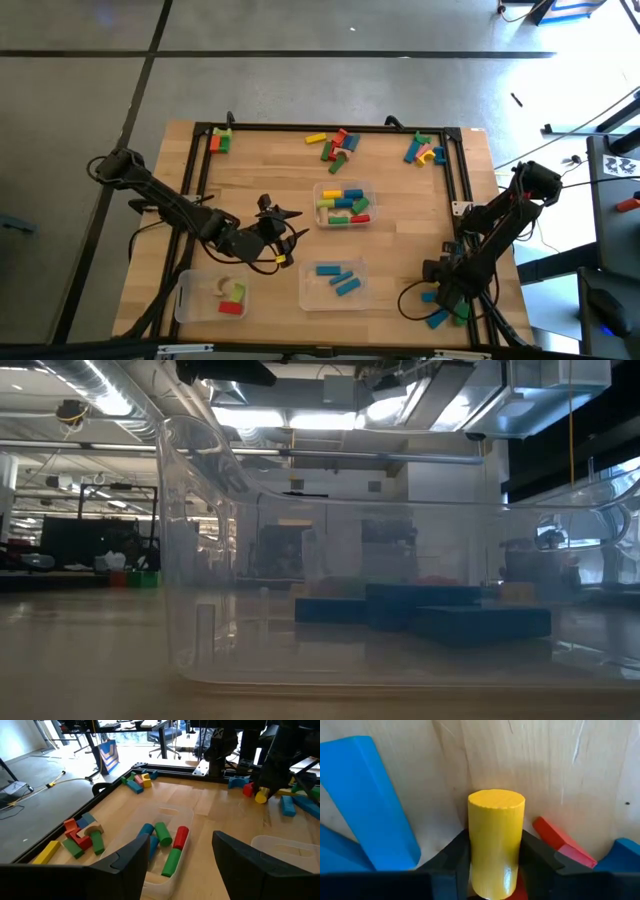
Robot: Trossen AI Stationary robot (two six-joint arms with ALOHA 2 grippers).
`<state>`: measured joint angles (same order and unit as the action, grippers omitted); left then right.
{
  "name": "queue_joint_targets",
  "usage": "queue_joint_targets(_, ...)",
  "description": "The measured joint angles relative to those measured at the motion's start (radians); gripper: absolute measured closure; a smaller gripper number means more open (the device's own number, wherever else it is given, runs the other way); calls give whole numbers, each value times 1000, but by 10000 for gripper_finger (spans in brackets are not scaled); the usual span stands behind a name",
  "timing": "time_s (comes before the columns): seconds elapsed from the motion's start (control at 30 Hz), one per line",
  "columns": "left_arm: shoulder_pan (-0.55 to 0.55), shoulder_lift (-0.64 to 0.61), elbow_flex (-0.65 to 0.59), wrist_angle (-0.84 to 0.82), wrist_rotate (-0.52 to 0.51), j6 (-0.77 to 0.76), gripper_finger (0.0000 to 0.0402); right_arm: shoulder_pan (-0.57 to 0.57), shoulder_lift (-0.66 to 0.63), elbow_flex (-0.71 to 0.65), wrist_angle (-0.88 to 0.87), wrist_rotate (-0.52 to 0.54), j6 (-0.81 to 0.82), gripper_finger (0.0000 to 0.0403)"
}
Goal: Sort blocks by size
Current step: Put the yellow cylindrical block into the top transparent bin
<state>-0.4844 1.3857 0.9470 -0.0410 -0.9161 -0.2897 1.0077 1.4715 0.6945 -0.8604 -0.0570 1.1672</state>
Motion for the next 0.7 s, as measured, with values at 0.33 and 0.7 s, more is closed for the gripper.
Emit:
queue_joint_targets(0.33, 0, 0, 0, 0, 0, 2, 192, 0, 5, 68, -21, 58, -20, 259)
queue_joint_targets(0.7, 0, 0, 0, 0, 0, 2, 192, -101, 5, 254, -149, 216, -179, 261)
